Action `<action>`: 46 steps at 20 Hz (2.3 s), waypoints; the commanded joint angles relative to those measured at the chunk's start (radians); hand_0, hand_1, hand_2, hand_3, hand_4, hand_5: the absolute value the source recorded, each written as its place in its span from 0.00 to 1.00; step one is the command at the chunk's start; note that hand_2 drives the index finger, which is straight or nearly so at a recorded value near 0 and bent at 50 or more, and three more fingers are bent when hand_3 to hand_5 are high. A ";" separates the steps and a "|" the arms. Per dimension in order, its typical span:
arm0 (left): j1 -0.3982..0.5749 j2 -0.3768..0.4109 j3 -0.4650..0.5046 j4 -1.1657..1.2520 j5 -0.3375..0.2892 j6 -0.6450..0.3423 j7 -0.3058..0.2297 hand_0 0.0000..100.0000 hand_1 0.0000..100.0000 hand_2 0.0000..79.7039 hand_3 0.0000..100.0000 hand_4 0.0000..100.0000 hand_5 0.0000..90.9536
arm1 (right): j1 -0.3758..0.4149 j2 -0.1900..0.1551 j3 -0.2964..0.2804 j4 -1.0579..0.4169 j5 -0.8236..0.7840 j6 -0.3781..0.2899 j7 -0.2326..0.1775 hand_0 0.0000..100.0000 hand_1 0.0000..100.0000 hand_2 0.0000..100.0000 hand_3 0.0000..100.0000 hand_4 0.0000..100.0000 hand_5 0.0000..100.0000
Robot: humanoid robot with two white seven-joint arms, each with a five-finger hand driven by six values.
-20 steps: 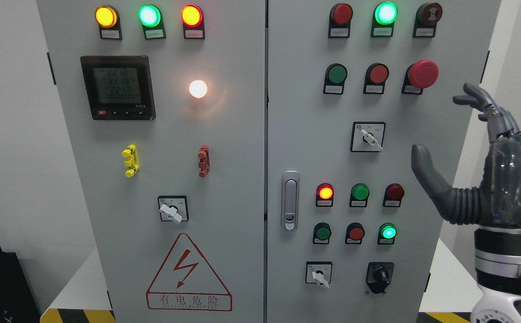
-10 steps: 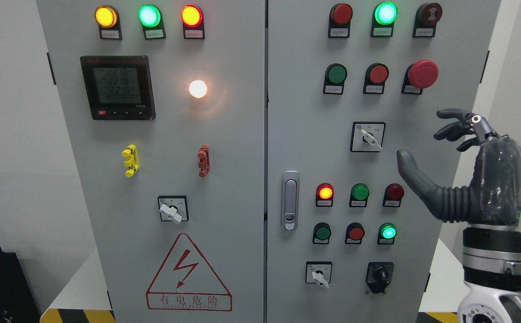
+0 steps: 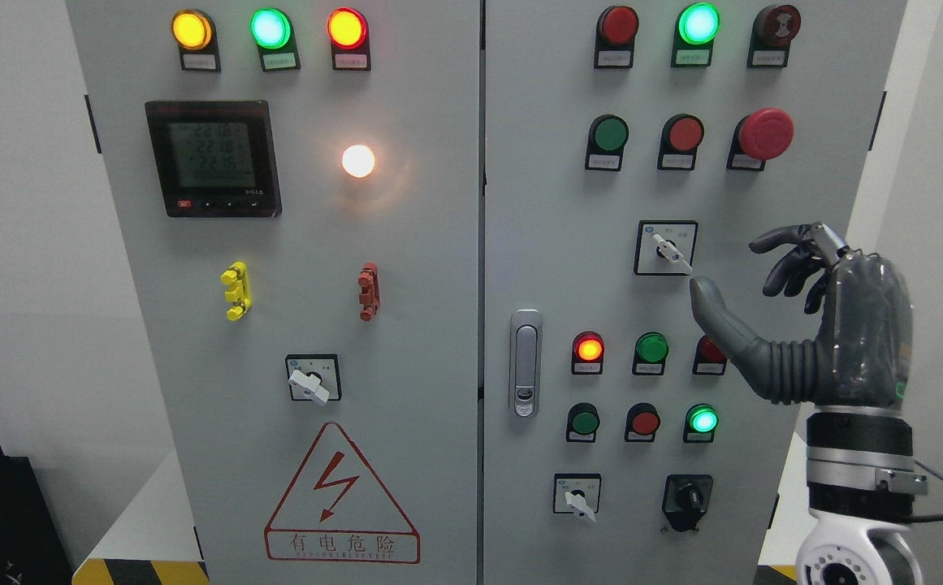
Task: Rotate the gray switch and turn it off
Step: 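Reach the right hand's fingers to the white rotary switch knob, then close the right hand's fingers around the rotary switch knob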
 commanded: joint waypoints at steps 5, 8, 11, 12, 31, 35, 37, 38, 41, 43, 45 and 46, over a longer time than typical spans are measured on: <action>-0.009 0.000 0.008 -0.026 0.020 0.000 0.000 0.12 0.39 0.00 0.00 0.00 0.00 | -0.015 0.051 0.033 0.016 0.020 0.064 0.002 0.00 0.52 0.51 0.93 0.95 1.00; -0.009 0.000 0.009 -0.026 0.020 0.000 0.000 0.12 0.39 0.00 0.00 0.00 0.00 | -0.016 0.049 0.041 0.027 0.021 0.084 -0.001 0.01 0.51 0.52 0.92 0.95 1.00; -0.009 0.000 0.008 -0.026 0.018 0.000 0.000 0.12 0.39 0.00 0.00 0.00 0.00 | -0.021 0.050 0.055 0.035 0.026 0.108 -0.003 0.03 0.50 0.52 0.92 0.95 1.00; -0.009 -0.001 0.008 -0.026 0.020 0.000 0.000 0.12 0.39 0.00 0.00 0.00 0.00 | -0.022 0.049 0.055 0.036 0.029 0.111 -0.006 0.04 0.50 0.53 0.92 0.95 1.00; -0.009 0.000 0.008 -0.026 0.020 0.000 0.000 0.12 0.39 0.00 0.00 0.00 0.00 | -0.058 0.049 0.058 0.090 0.041 0.147 -0.007 0.04 0.49 0.55 0.91 0.94 1.00; -0.009 0.000 0.008 -0.026 0.020 0.000 0.000 0.12 0.39 0.00 0.00 0.00 0.00 | -0.067 0.049 0.058 0.105 0.041 0.148 -0.007 0.04 0.48 0.56 0.91 0.94 1.00; -0.009 0.000 0.008 -0.026 0.020 0.000 0.000 0.12 0.39 0.00 0.00 0.00 0.00 | -0.071 0.049 0.058 0.108 0.041 0.150 -0.006 0.04 0.48 0.57 0.92 0.94 1.00; -0.009 0.000 0.008 -0.026 0.020 0.000 0.000 0.12 0.39 0.00 0.00 0.00 0.00 | -0.071 0.049 0.058 0.110 0.041 0.148 -0.006 0.05 0.48 0.57 0.92 0.94 1.00; -0.009 0.000 0.009 -0.026 0.020 0.000 0.000 0.12 0.39 0.00 0.00 0.00 0.00 | -0.075 0.048 0.058 0.117 0.041 0.148 -0.001 0.05 0.47 0.58 0.92 0.94 1.00; -0.009 0.000 0.008 -0.026 0.020 0.000 0.000 0.12 0.39 0.00 0.00 0.00 0.00 | -0.079 0.048 0.058 0.128 0.041 0.153 -0.001 0.05 0.47 0.58 0.92 0.94 1.00; -0.009 0.000 0.008 -0.026 0.020 0.000 0.000 0.12 0.39 0.00 0.00 0.00 0.00 | -0.082 0.046 0.056 0.130 0.041 0.160 -0.001 0.06 0.47 0.59 0.92 0.94 1.00; -0.009 0.000 0.008 -0.026 0.020 0.000 0.000 0.12 0.39 0.00 0.00 0.00 0.00 | -0.081 0.045 0.055 0.131 0.041 0.160 -0.001 0.06 0.47 0.59 0.92 0.94 1.00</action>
